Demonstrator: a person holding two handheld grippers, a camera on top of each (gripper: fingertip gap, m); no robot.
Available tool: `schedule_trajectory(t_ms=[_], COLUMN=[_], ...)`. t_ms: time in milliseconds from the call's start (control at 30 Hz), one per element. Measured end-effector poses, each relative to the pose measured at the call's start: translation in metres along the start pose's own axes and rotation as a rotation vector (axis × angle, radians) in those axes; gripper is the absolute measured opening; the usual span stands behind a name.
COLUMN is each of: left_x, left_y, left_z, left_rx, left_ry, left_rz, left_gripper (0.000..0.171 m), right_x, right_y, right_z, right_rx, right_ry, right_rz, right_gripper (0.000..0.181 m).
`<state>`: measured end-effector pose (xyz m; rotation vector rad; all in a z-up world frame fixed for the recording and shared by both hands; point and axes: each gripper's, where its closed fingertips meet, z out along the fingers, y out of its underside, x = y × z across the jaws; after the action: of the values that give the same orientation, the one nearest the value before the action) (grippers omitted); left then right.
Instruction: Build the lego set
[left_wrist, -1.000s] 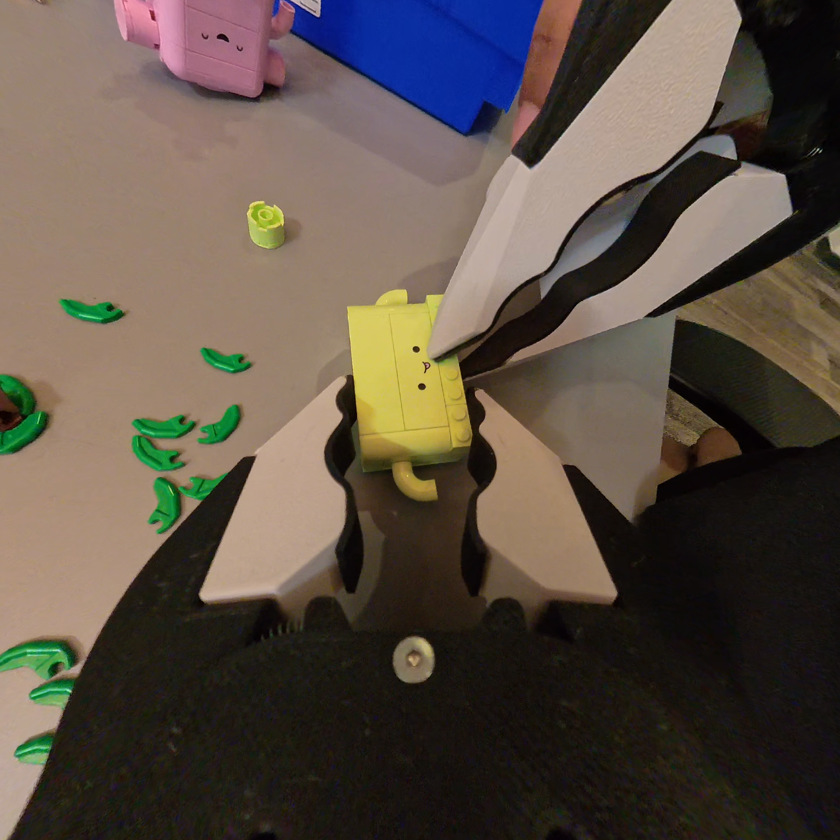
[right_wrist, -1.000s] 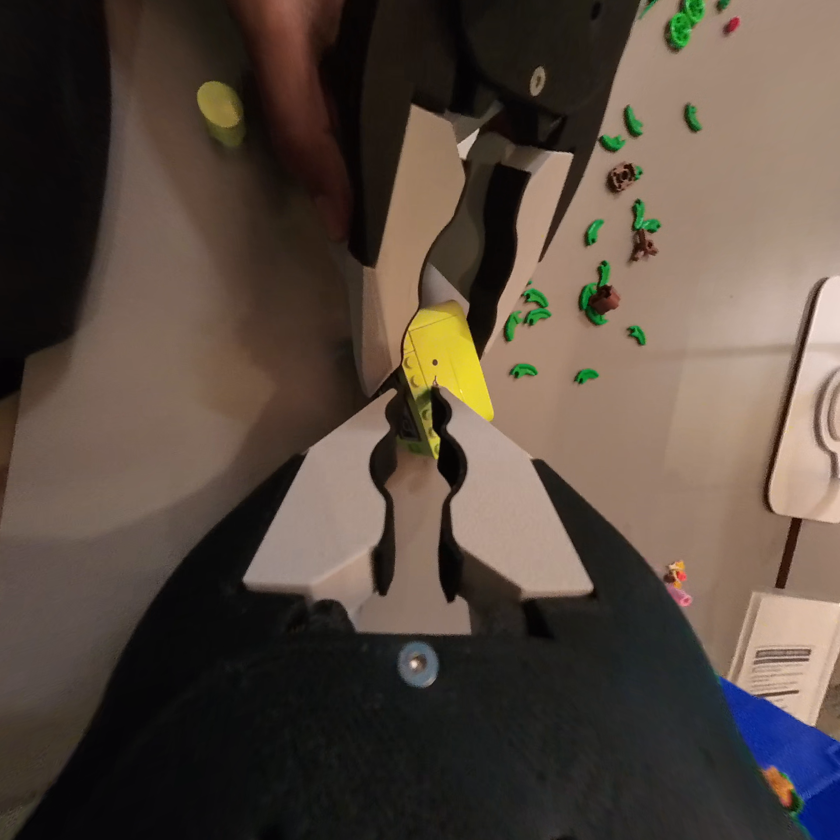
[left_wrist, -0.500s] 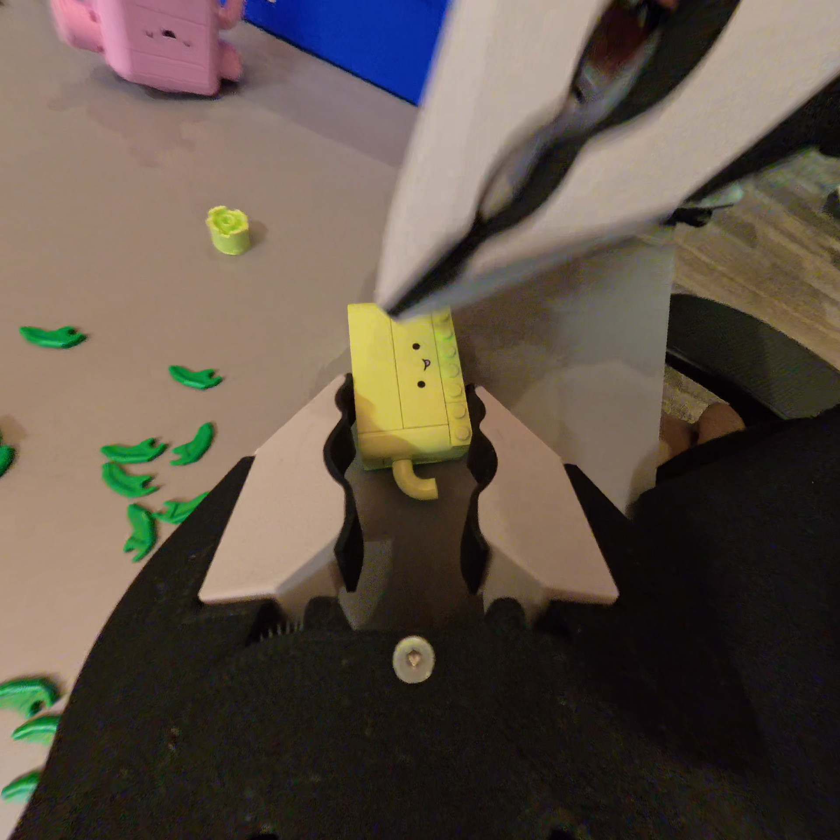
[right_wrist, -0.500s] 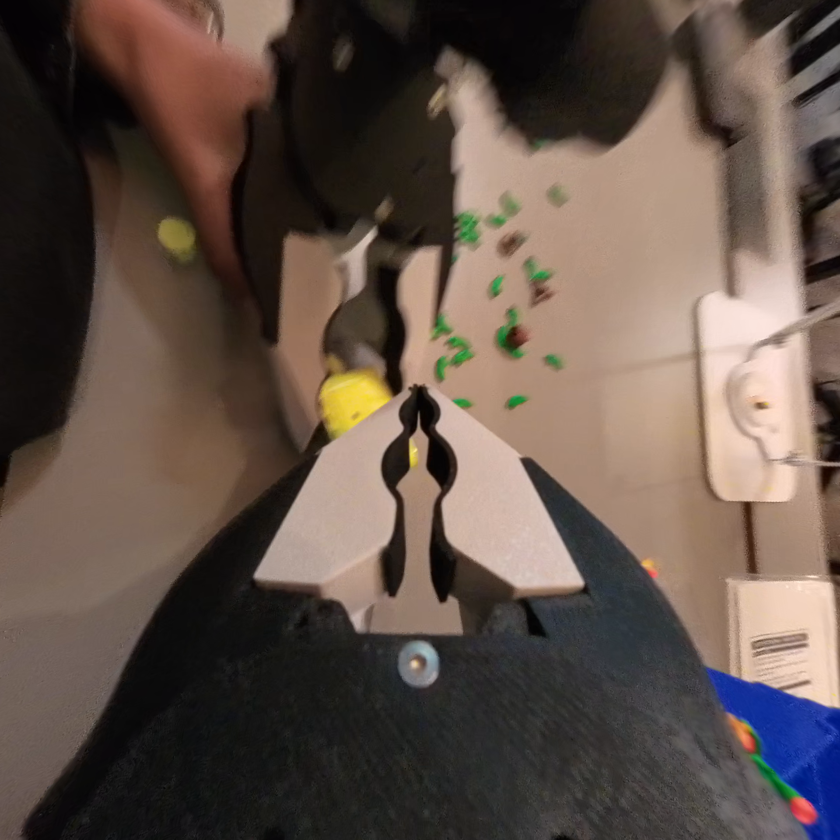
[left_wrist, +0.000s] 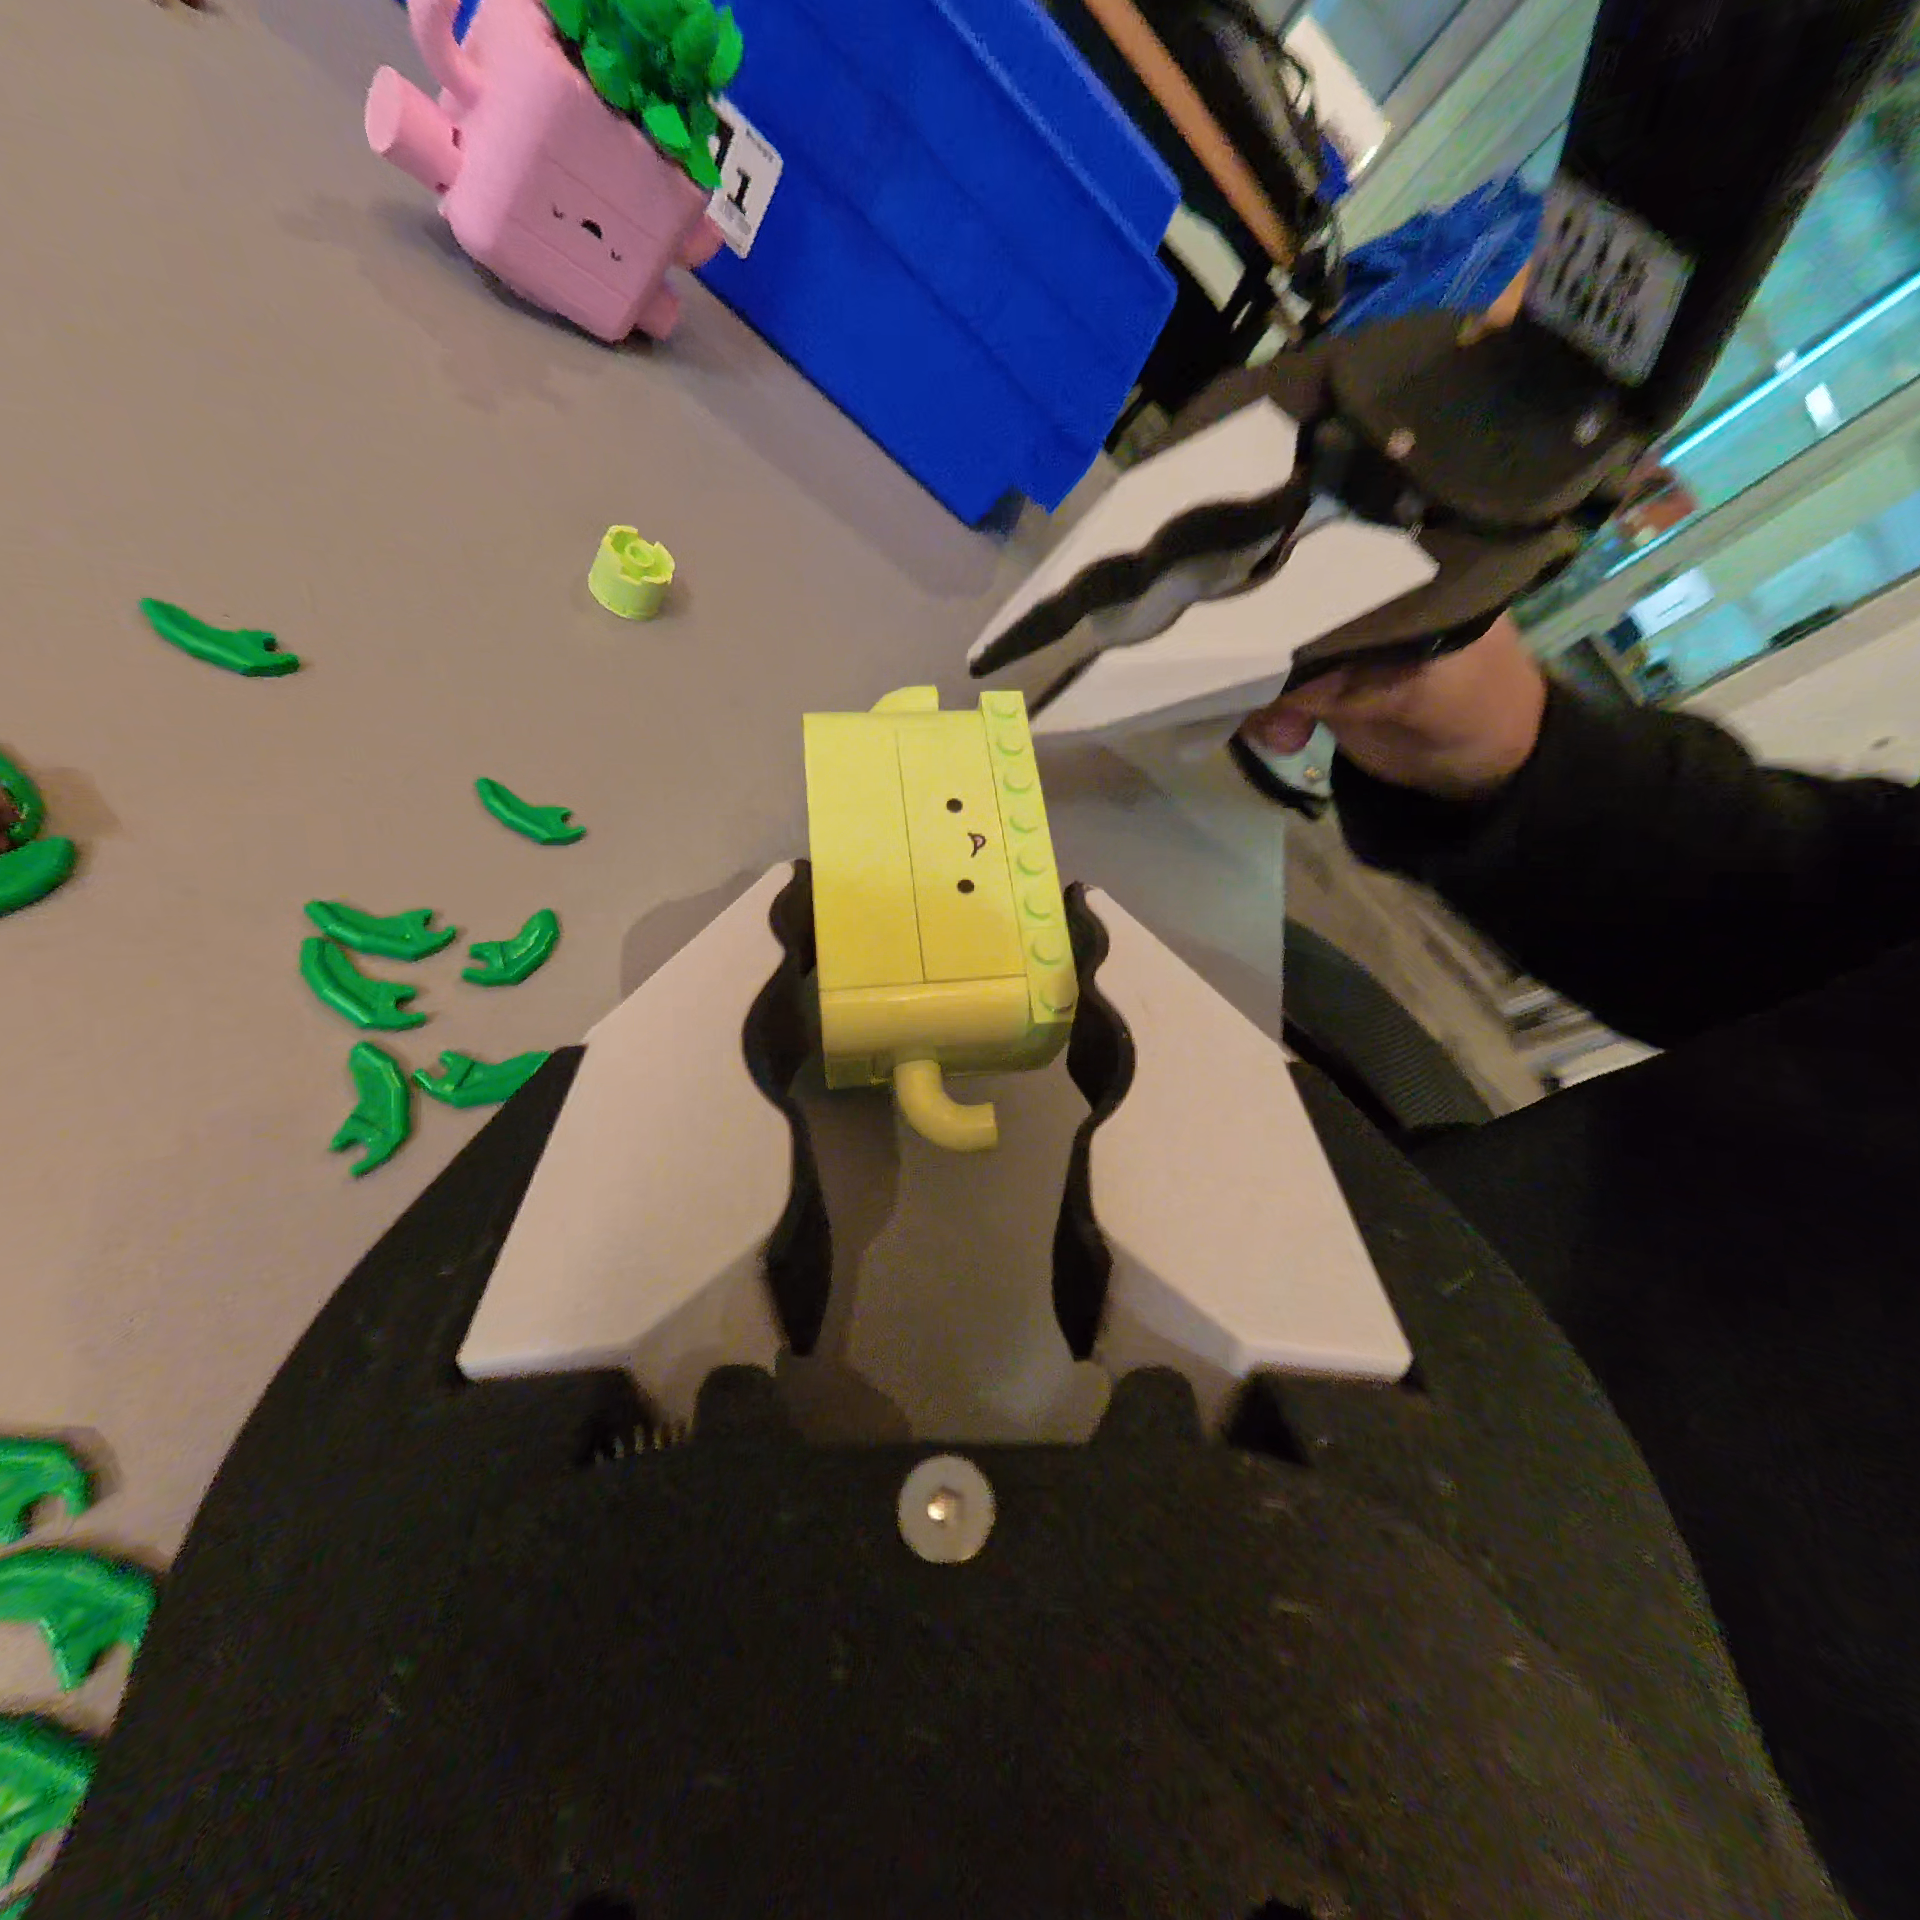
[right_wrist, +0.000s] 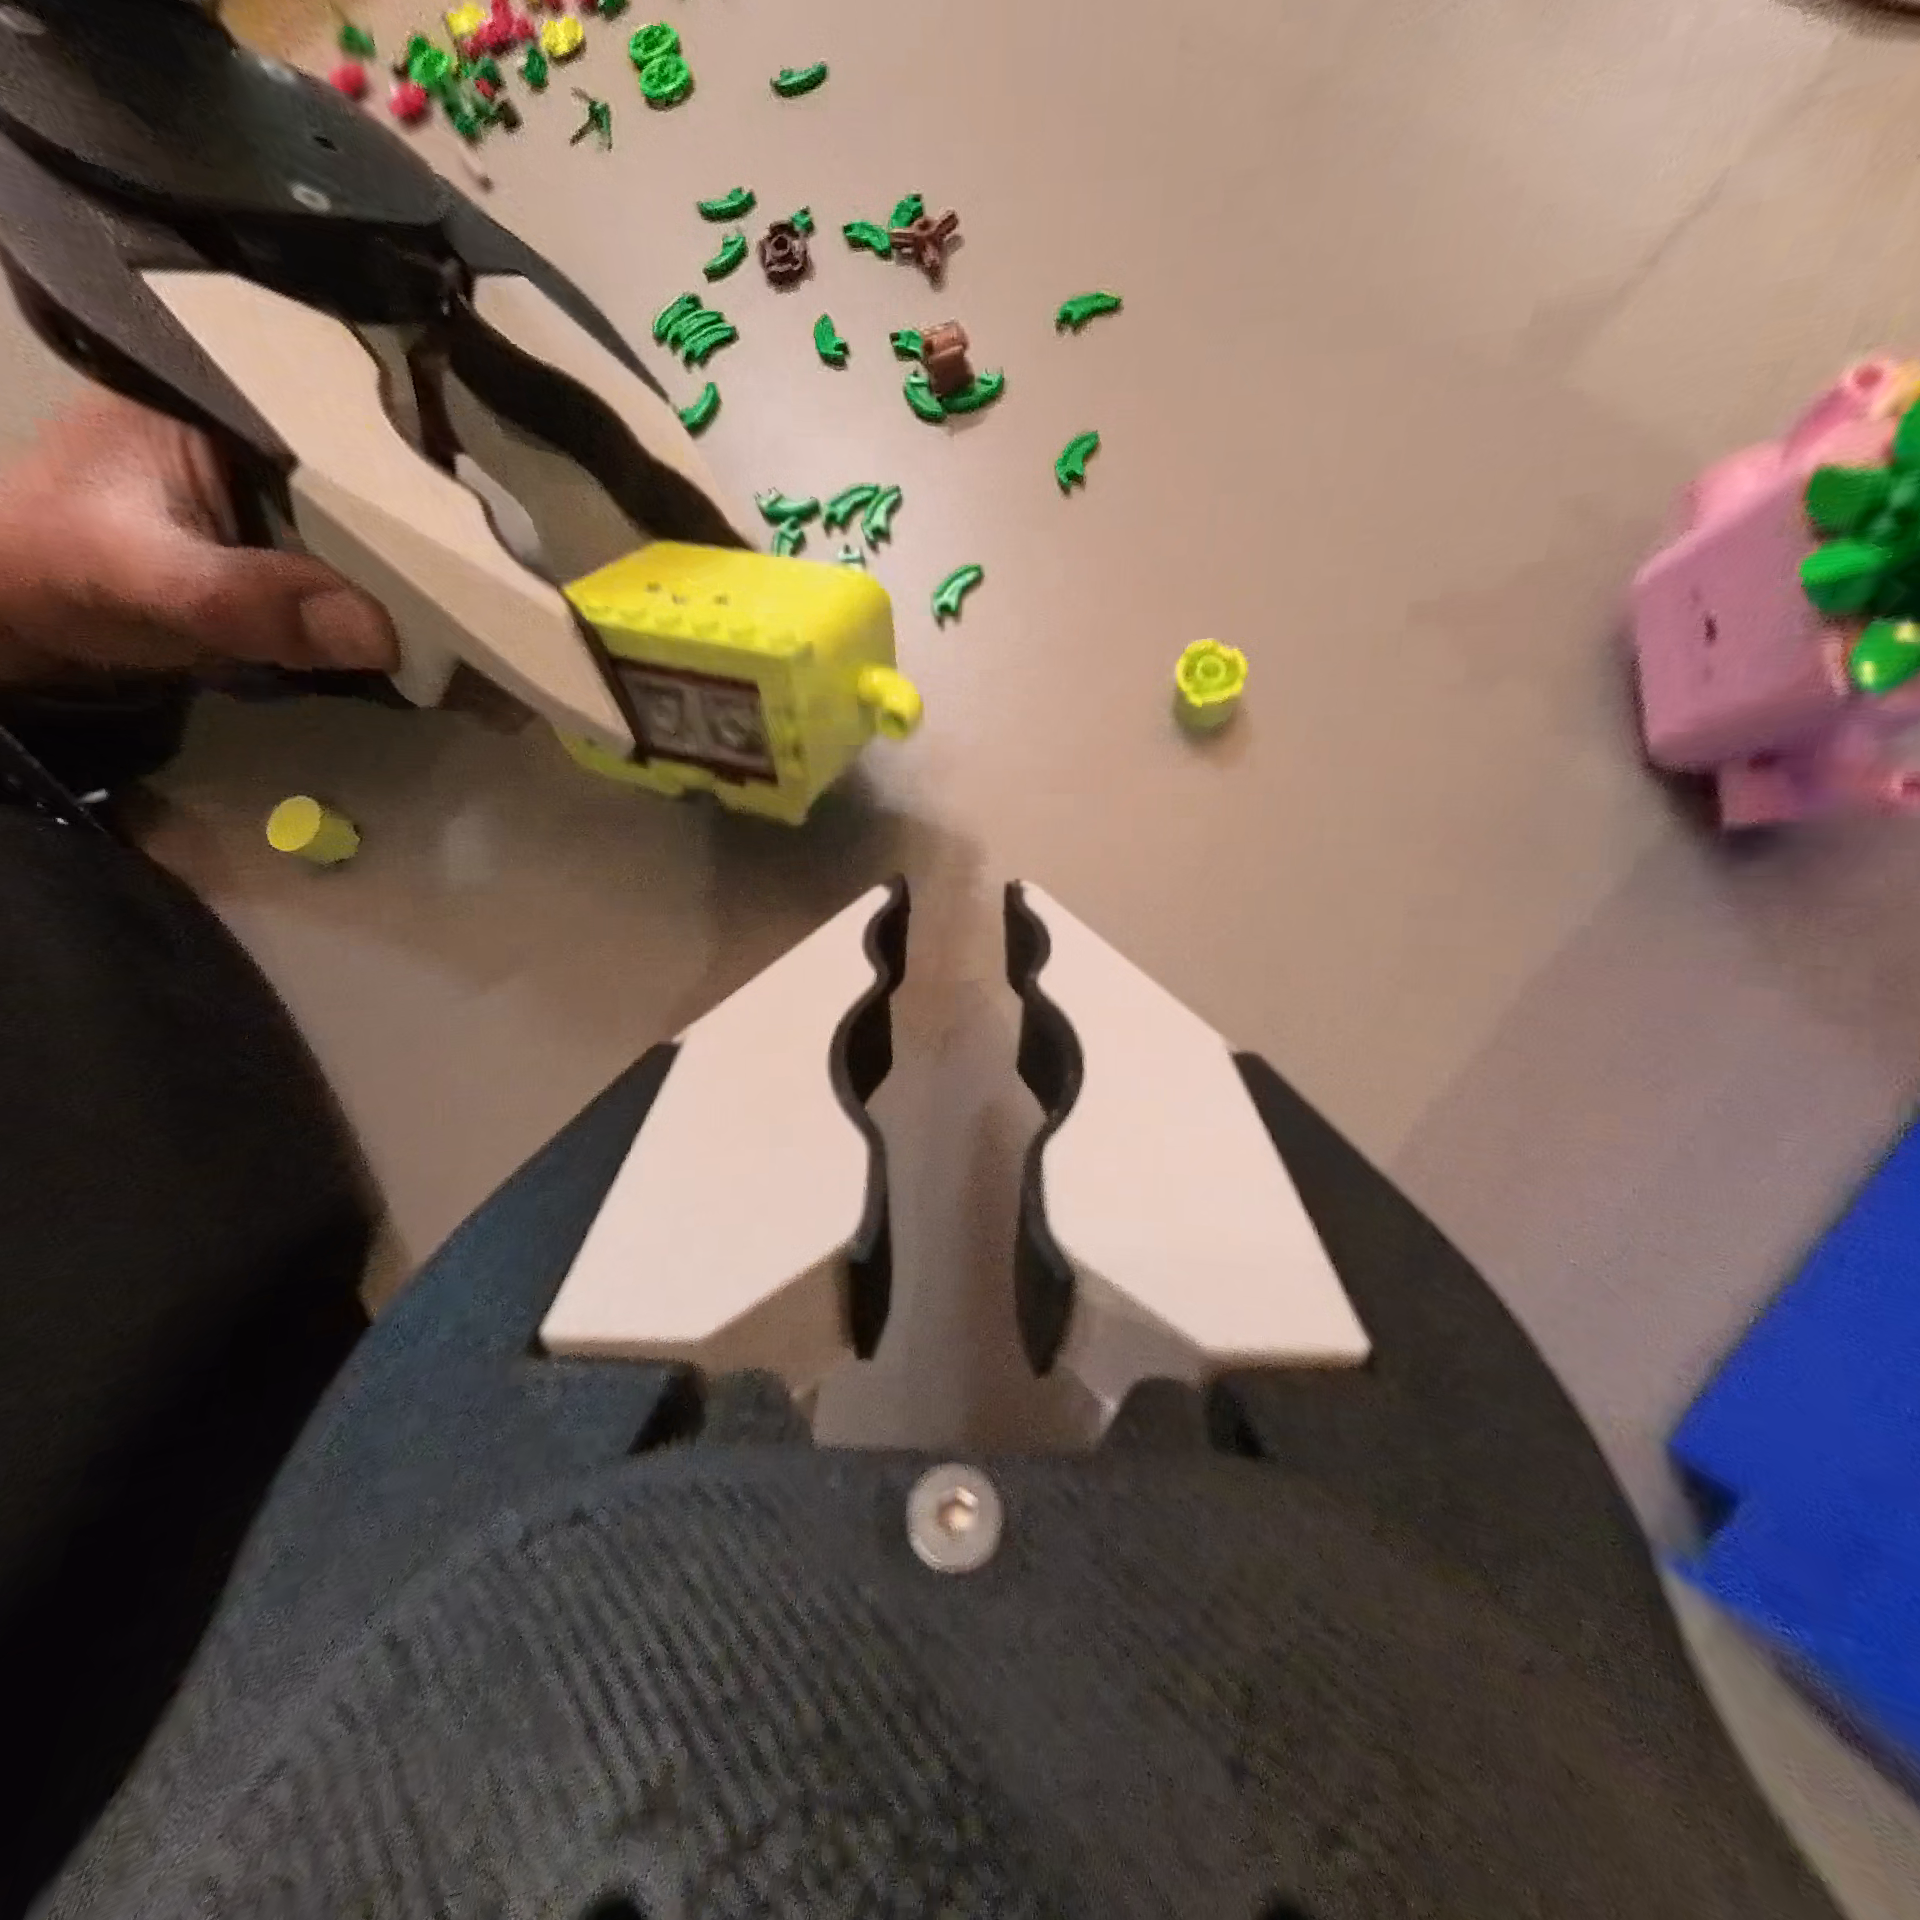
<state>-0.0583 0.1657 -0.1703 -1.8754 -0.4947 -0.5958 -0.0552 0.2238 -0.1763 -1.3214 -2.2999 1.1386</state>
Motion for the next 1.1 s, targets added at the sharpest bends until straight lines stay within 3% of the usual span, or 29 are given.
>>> schedule_trajectory(t_ms=[200, 300, 467, 567, 733, 933, 1100], left_x=[-0.003, -0.010, -0.023, -0.025, -0.029, -0.029, -0.030], left_y=[-0.013, -0.012, -0.006, -0.002, 0.005, 0.019, 0.021], left_z=[-0.013, -0.014, -0.013, -0.008, 0.001, 0.012, 0.015], left_rx=[0.102, 0.083, -0.030, -0.100, -0.158, -0.195, -0.207], left_ry=[0.034, -0.077, -0.310, -0.379, -0.428, -0.384, -0.353], left_rz=[-0.057, 0.032, 0.221, 0.298, 0.319, 0.256, 0.210], left_gripper=[0.045, 0.045, 0.045, 0.045, 0.045, 0.048, 0.049], right_x=[0.011, 0.018, 0.046, 0.053, 0.058, 0.059, 0.064], right_y=[0.021, 0.018, 0.012, 0.011, 0.009, 0.009, 0.007], right_z=[0.000, 0.006, 0.020, 0.030, 0.038, 0.039, 0.039], right_rx=[-0.028, 0.018, 0.004, -0.015, 0.013, 0.006, 0.013], right_ry=[0.197, 0.257, 0.385, 0.394, 0.359, 0.351, 0.345], right_rz=[-0.019, -0.021, 0.006, 0.037, 0.105, 0.107, 0.101], right_gripper=[0.031, 0.042, 0.083, 0.092, 0.101, 0.108, 0.103])
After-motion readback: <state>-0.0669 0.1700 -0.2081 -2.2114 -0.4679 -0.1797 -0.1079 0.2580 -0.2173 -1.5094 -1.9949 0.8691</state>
